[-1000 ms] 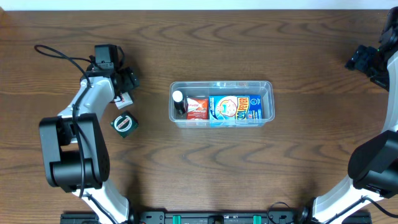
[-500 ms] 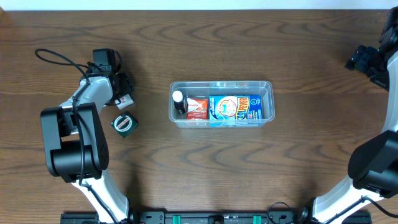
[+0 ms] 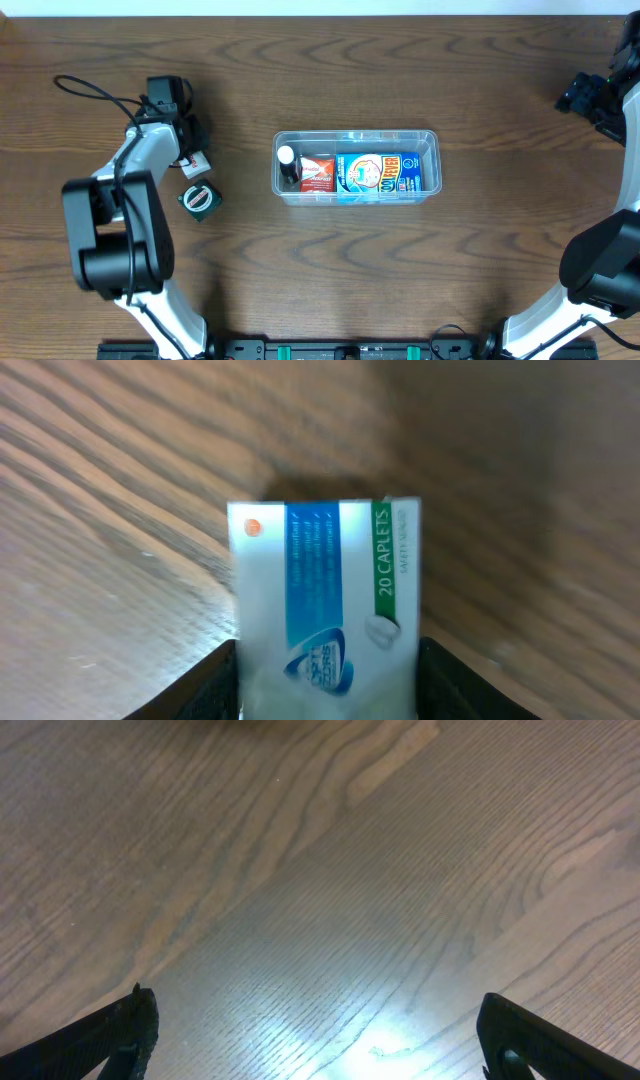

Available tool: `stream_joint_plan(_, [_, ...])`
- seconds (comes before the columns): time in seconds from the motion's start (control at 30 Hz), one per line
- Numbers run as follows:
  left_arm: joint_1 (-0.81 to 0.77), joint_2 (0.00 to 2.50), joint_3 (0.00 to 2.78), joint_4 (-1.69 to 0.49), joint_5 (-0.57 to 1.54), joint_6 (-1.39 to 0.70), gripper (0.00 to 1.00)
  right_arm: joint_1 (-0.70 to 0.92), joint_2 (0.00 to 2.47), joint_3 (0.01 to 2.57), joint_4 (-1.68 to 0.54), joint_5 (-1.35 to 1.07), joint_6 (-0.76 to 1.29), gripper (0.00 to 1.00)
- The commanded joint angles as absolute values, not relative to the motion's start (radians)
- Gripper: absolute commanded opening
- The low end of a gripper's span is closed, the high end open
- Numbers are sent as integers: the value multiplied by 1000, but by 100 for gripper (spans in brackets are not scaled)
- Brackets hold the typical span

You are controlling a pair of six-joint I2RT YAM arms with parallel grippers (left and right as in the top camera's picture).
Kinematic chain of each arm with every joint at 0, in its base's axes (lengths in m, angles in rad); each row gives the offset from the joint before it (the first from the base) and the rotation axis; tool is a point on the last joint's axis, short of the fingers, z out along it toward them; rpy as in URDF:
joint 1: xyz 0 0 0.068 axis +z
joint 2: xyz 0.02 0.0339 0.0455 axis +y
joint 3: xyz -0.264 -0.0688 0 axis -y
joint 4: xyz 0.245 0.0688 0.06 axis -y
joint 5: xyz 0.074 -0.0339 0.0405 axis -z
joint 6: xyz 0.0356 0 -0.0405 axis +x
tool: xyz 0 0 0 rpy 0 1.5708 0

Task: Pack container
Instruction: 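Move left gripper back over the white Panadol box, then lower left gripper and grasp the white Panadol box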

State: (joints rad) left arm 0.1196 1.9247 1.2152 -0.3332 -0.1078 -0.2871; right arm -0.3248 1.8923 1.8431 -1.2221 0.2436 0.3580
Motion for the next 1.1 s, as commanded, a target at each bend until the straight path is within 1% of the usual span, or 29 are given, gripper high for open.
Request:
stream_joint_plan(0.0, [121, 1793, 1231, -344, -112, -255, 55, -328, 1891, 1852, -1223, 258, 350, 99])
stream_joint_plan(0.17, [108, 1637, 1231, -361, -10, -227, 55, -328, 1891, 1852, -1223, 258, 350, 99])
stream_joint_plan(0.27, [97, 1570, 1231, -366, -10, -211, 56, -328, 1891, 1852, -1223, 258, 350, 99])
stream_joint_plan(0.3, [96, 1562, 1231, -369, -10, -211, 63, -328, 1891, 1852, -1223, 258, 350, 99])
stream_joint_plan(0.37, [97, 1560, 1231, -373, -12, -211, 65, -328, 1891, 1852, -1223, 258, 350, 99])
stream_joint_plan(0.47, [103, 1590, 1223, -382, -17, -211, 65, -328, 1891, 1852, -1223, 258, 350, 99])
stream_joint_plan(0.6, [111, 1659, 1204, -390, -14, -226, 77, -328, 1891, 1852, -1223, 258, 350, 99])
stream_joint_plan(0.67, [113, 1708, 1201, -394, -14, -227, 78, -328, 1891, 1852, -1223, 258, 350, 99])
stream_joint_plan(0.8, [113, 1796, 1201, -391, -14, -234, 86, -328, 1891, 1852, -1223, 258, 350, 99])
stream_joint_plan(1.07, [113, 1898, 1201, -368, -11, -245, 86, -328, 1891, 1852, -1223, 258, 350, 99])
